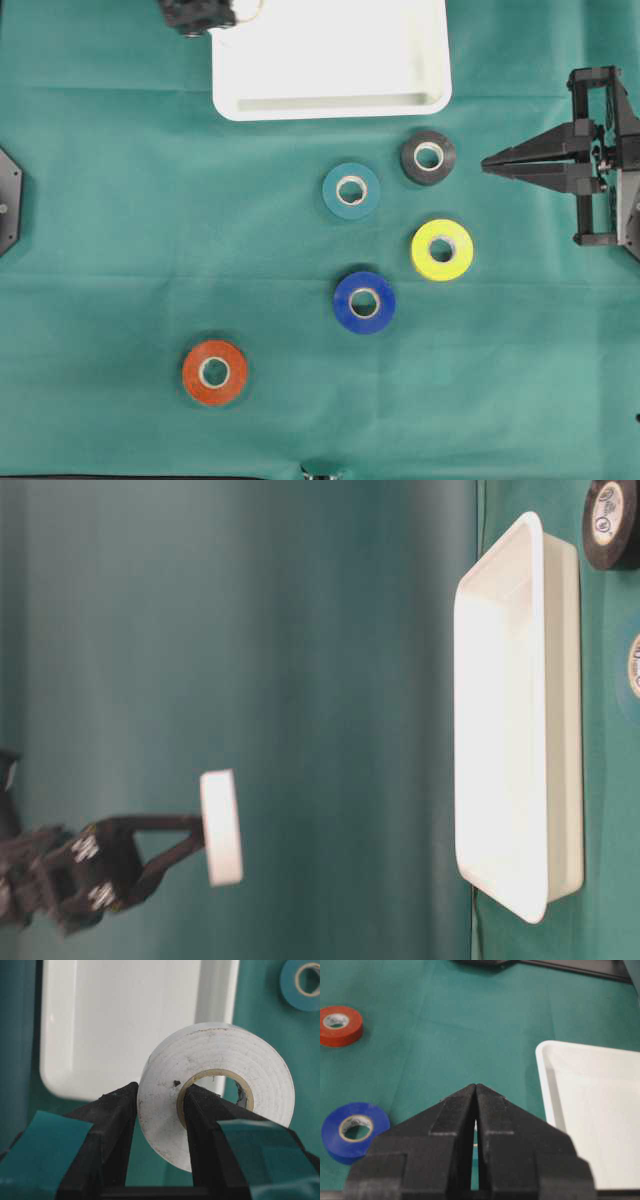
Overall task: Pick up the tape from a random location and place it into the white case.
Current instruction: 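Lift the white tape roll and carry it toward the white tray, then lower the white roll into the tray and open the left gripper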
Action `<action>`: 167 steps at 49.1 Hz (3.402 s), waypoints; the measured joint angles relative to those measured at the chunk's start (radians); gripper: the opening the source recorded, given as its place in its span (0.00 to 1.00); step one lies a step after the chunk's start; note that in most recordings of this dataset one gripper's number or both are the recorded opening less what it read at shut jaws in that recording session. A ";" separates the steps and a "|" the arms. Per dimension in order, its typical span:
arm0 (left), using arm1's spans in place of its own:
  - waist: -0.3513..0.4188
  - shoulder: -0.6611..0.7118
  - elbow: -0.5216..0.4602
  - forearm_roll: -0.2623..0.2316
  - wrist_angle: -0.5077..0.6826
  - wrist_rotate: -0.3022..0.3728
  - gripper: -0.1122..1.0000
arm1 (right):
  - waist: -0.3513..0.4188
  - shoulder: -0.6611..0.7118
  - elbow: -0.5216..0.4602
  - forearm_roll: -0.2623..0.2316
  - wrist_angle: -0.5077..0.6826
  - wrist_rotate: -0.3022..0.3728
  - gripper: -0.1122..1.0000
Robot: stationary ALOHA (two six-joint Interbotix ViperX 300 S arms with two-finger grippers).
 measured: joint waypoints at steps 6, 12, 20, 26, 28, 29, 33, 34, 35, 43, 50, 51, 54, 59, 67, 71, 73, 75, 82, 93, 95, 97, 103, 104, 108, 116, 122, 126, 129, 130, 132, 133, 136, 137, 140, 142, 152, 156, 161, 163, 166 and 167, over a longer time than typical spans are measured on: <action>-0.002 0.061 -0.049 -0.002 -0.025 0.023 0.33 | 0.000 0.002 0.000 0.000 0.002 0.000 0.10; -0.002 0.130 -0.120 -0.002 -0.038 0.060 0.33 | 0.000 0.002 0.000 0.000 0.003 0.000 0.10; 0.005 0.224 -0.216 -0.002 -0.043 0.087 0.33 | 0.000 0.002 0.000 0.000 0.006 0.000 0.10; 0.011 0.273 -0.281 -0.002 -0.043 0.100 0.33 | 0.000 0.002 0.000 0.000 0.006 0.000 0.10; 0.014 0.284 -0.298 -0.002 -0.043 0.100 0.33 | 0.000 0.002 0.000 0.000 0.006 0.000 0.10; 0.015 0.288 -0.304 -0.002 -0.043 0.100 0.33 | 0.000 0.000 0.000 0.000 0.006 0.000 0.10; 0.017 0.298 -0.313 -0.002 -0.041 0.101 0.33 | 0.000 0.000 0.000 0.000 0.006 0.000 0.10; 0.017 0.299 -0.313 -0.002 -0.040 0.101 0.33 | 0.000 0.000 0.000 0.000 0.008 0.000 0.10; 0.017 0.301 -0.313 -0.002 -0.038 0.101 0.33 | 0.000 0.000 0.000 0.000 0.008 0.000 0.10; 0.017 0.301 -0.313 -0.002 -0.032 0.101 0.33 | 0.000 0.000 0.000 0.000 0.009 0.000 0.10; 0.017 0.301 -0.311 -0.002 -0.031 0.101 0.33 | 0.000 0.002 0.000 0.000 0.009 0.000 0.10; 0.017 0.301 -0.311 -0.002 -0.031 0.101 0.33 | 0.000 0.002 0.000 0.000 0.009 0.000 0.10; 0.017 0.301 -0.311 -0.002 -0.031 0.103 0.33 | 0.000 0.002 0.000 0.000 0.009 0.000 0.10; 0.017 0.301 -0.313 -0.002 -0.031 0.101 0.33 | 0.000 0.002 0.000 0.000 0.009 0.000 0.10; 0.017 0.301 -0.311 -0.002 -0.029 0.101 0.33 | 0.000 0.000 0.000 0.000 0.008 0.000 0.10; 0.017 0.301 -0.296 -0.002 -0.031 0.101 0.33 | 0.000 0.002 0.000 0.000 0.009 0.000 0.10; 0.017 0.301 -0.279 -0.002 -0.037 0.101 0.33 | 0.000 0.002 0.000 0.000 0.011 0.000 0.10; 0.020 0.301 -0.262 -0.002 -0.046 0.101 0.33 | 0.000 0.000 0.000 0.000 0.009 0.000 0.10; 0.032 0.299 -0.176 -0.002 -0.107 0.101 0.33 | 0.000 0.002 0.000 0.000 0.009 0.000 0.10; 0.083 0.301 0.023 -0.002 -0.311 0.101 0.33 | 0.000 0.002 0.000 0.000 0.009 0.000 0.10; 0.091 0.301 0.051 -0.002 -0.351 0.101 0.33 | 0.000 0.002 0.000 0.000 0.009 0.000 0.10; 0.098 0.301 0.077 -0.002 -0.390 0.101 0.33 | 0.000 0.002 0.000 0.000 0.009 0.000 0.10; 0.120 0.308 0.129 -0.002 -0.462 0.101 0.33 | 0.000 0.006 0.000 0.000 0.009 0.000 0.10; 0.123 0.311 0.133 -0.002 -0.468 0.101 0.33 | 0.000 0.009 0.000 0.000 0.009 0.000 0.10; 0.132 0.331 0.143 -0.002 -0.489 0.101 0.33 | 0.000 0.015 0.000 0.000 0.009 0.000 0.10; 0.130 0.382 0.146 -0.002 -0.520 0.101 0.33 | 0.002 0.025 0.000 0.000 0.003 0.000 0.10; 0.130 0.410 0.146 -0.003 -0.546 0.101 0.33 | 0.000 0.026 0.000 0.000 0.002 0.000 0.10; 0.130 0.422 0.147 -0.005 -0.555 0.101 0.33 | 0.000 0.025 0.000 0.000 0.002 0.000 0.10; 0.130 0.428 0.149 -0.005 -0.557 0.101 0.33 | 0.002 0.026 0.000 0.000 0.002 0.000 0.10; 0.130 0.428 0.149 -0.005 -0.557 0.101 0.33 | 0.000 0.026 0.000 0.000 0.000 0.000 0.10; 0.130 0.426 0.150 -0.006 -0.560 0.101 0.33 | 0.000 0.026 0.000 0.000 0.000 0.000 0.10; 0.130 0.426 0.150 -0.006 -0.563 0.101 0.33 | 0.000 0.026 0.000 0.000 0.000 0.000 0.10; 0.130 0.428 0.150 -0.008 -0.575 0.101 0.33 | 0.000 0.026 0.000 0.000 0.000 0.000 0.10; 0.130 0.428 0.150 -0.008 -0.578 0.101 0.33 | 0.000 0.026 0.000 0.000 0.000 0.000 0.10; 0.130 0.428 0.150 -0.009 -0.588 0.101 0.33 | 0.000 0.026 0.000 0.000 0.000 0.000 0.10; 0.130 0.428 0.149 -0.009 -0.591 0.101 0.33 | 0.000 0.026 0.000 0.000 0.000 0.000 0.10; 0.130 0.426 0.149 -0.011 -0.577 0.101 0.33 | 0.000 0.029 0.000 0.000 0.000 0.000 0.10; 0.130 0.426 0.150 -0.011 -0.575 0.101 0.38 | 0.000 0.031 0.000 0.000 0.000 0.000 0.10; 0.130 0.426 0.150 -0.011 -0.577 0.101 0.64 | 0.000 0.029 0.000 0.000 0.000 0.000 0.10; 0.130 0.426 0.150 -0.011 -0.580 0.100 0.75 | 0.000 0.029 0.000 0.000 0.002 0.000 0.10; 0.130 0.426 0.150 -0.011 -0.584 0.100 0.89 | 0.000 0.029 0.000 0.000 0.000 0.000 0.10; 0.130 0.426 0.150 -0.011 -0.586 0.100 0.92 | 0.000 0.031 0.000 0.000 0.000 0.000 0.10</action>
